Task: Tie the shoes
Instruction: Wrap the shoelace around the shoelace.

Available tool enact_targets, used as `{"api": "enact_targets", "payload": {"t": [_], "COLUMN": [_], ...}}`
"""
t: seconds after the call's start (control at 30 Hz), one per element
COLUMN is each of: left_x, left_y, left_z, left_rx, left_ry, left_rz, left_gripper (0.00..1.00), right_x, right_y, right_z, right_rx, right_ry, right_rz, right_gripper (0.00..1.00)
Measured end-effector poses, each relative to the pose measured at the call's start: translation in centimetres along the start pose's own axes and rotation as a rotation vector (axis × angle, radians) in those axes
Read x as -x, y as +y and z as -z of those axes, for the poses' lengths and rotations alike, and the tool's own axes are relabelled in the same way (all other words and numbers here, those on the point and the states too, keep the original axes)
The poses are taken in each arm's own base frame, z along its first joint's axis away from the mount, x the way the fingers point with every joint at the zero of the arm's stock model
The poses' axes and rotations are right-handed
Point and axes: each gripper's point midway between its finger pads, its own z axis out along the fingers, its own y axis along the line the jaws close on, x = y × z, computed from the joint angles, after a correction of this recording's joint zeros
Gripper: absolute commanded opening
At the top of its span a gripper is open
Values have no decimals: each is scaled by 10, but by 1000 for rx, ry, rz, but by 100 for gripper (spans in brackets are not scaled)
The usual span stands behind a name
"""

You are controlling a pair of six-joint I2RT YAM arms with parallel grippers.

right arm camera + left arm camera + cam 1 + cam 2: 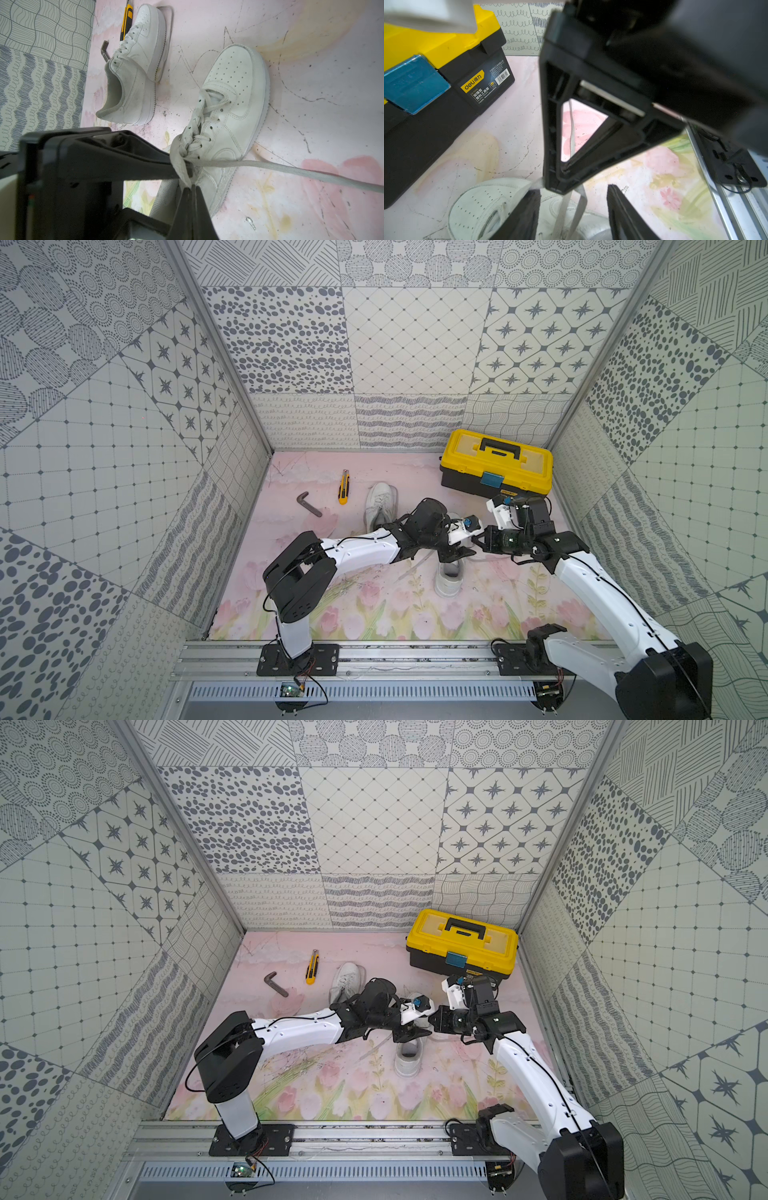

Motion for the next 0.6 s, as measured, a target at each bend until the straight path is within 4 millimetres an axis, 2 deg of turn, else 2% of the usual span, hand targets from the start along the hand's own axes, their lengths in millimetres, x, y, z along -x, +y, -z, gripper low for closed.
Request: {"api": "enact_targets", "payload": {"t": [0.27, 0.4, 0.6], "left_x": [-2, -3, -3], "left_y": [-5, 1, 11], "left_z": [21, 17, 3], "left_rx": [33, 53, 66], "left_ry": [7, 18, 25], "left_rz": [-68, -103, -142], "left_gripper": [73, 79, 81], "right_x": [2, 4, 3], "right_y": [2, 4, 5], "right_z": [1, 2, 2], "right_rx": [1, 10, 16], "right_ry": [0, -2, 1], "right_rz": [1, 3, 3], "right_gripper": [0, 0, 0]}}
